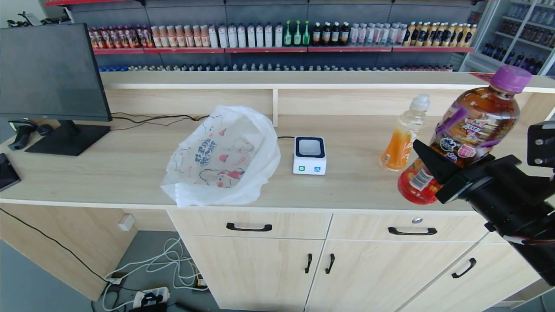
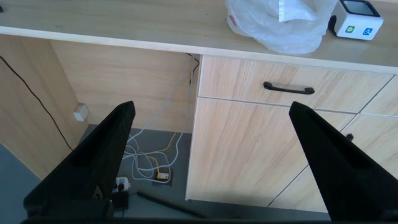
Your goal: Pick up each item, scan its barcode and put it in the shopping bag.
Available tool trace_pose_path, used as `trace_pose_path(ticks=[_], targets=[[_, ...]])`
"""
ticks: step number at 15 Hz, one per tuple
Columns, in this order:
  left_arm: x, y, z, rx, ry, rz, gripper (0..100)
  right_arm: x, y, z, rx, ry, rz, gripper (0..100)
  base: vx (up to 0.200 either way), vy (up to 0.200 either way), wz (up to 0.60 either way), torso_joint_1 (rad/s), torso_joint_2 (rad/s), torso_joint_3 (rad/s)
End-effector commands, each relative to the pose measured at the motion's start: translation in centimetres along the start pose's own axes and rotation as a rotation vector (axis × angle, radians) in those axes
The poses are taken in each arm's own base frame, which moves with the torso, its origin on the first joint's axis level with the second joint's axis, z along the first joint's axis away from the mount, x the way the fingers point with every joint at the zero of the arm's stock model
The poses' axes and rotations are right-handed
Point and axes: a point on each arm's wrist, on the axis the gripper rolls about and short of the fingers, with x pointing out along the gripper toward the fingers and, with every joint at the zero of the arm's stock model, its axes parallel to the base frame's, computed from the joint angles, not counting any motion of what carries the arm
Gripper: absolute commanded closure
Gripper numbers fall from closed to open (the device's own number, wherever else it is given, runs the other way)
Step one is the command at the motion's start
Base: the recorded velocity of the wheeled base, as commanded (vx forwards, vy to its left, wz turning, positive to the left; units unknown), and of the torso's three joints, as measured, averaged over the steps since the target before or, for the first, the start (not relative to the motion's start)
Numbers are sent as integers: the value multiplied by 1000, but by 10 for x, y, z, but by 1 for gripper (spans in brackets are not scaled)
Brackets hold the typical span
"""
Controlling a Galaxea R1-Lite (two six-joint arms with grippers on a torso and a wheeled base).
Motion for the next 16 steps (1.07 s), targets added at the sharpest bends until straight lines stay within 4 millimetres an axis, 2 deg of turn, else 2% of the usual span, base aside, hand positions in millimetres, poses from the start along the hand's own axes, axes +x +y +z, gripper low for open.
trace_pose_path(ticks=[1,13,15,16], targets=[[0,0,0,0,0,1,0,0,0,-1,0,4,-2,100,0,0,0,0,0,0],[0,0,0,-3,0,1,0,-2,0,-5,2,21,0,100,0,200,0,3,6,3],[0,0,0,-3,0,1,0,-2,2,-6,13,28,8,100,0,0,0,0,0,0],[0,0,0,-3,0,1,0,-2,3,-6,17,29,15,100,0,0,600,-2,7,-2]])
